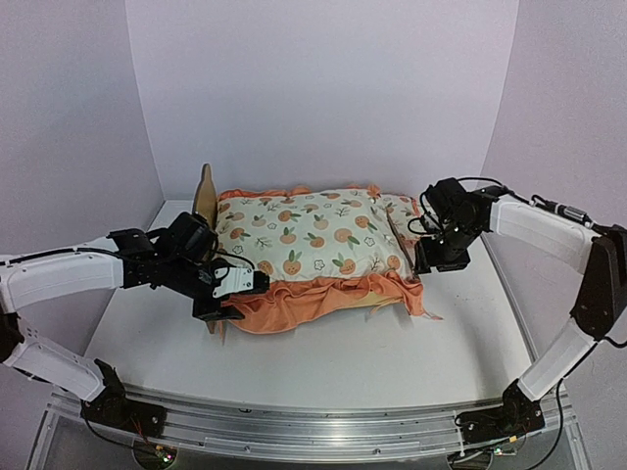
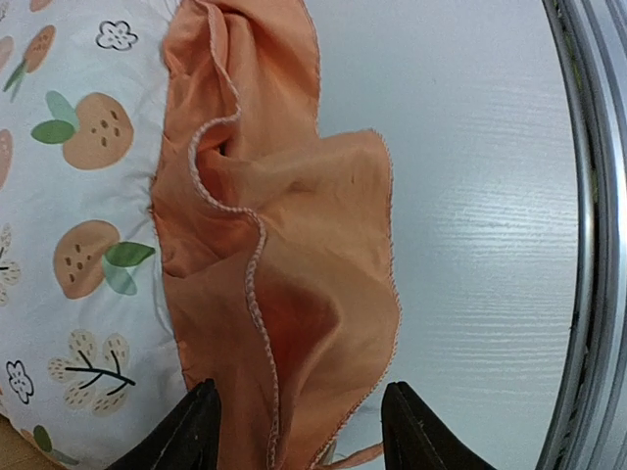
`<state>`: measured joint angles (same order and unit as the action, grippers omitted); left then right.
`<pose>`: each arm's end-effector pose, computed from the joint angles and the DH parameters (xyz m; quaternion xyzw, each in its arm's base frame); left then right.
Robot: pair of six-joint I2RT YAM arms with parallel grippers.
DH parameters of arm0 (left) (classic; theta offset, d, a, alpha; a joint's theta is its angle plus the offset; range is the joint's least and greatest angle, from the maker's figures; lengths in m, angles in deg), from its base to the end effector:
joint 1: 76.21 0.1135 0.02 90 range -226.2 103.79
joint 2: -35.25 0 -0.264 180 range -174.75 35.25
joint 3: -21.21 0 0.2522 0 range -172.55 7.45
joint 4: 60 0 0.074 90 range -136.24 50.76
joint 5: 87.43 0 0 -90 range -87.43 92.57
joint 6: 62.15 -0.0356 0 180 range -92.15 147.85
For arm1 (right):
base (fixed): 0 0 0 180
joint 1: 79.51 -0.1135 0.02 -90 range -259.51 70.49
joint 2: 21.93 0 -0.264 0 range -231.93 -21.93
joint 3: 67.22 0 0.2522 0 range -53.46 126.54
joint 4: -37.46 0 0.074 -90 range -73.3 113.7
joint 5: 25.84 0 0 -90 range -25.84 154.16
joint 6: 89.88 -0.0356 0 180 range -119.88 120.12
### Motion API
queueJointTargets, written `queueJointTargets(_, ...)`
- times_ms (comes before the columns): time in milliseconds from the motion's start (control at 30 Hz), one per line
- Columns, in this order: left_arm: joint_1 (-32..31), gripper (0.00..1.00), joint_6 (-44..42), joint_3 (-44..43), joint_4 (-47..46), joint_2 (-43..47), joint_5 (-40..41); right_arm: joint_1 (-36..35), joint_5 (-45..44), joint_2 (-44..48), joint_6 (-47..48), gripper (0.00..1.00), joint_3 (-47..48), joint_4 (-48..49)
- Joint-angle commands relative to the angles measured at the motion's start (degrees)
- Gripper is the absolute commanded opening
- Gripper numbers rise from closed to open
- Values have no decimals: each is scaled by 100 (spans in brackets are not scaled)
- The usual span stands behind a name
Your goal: Set up the pet bed
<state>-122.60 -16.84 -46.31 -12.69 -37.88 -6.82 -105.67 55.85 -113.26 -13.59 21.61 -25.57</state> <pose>0.1752 -0.1924 0.2544 0.6927 0.6433 -0.0823 0.3157 0.2925 0.1379 0.2670 -0.0904 0.9706 0.0055 0.2228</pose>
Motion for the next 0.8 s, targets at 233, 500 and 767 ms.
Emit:
queueJointTargets(233,-89,21,-738,-21,-567,-421,1020,-1337,200,483,520,60,1072,-84)
queueJointTargets(500,-75,0,-366,-443,-411,-462,1184,-1949,1237,402,669,60,930,885)
queueJointTargets(767,375,0,-216,-906,-783,-592,1290,-2797,1868,522,974,59,-38,3037)
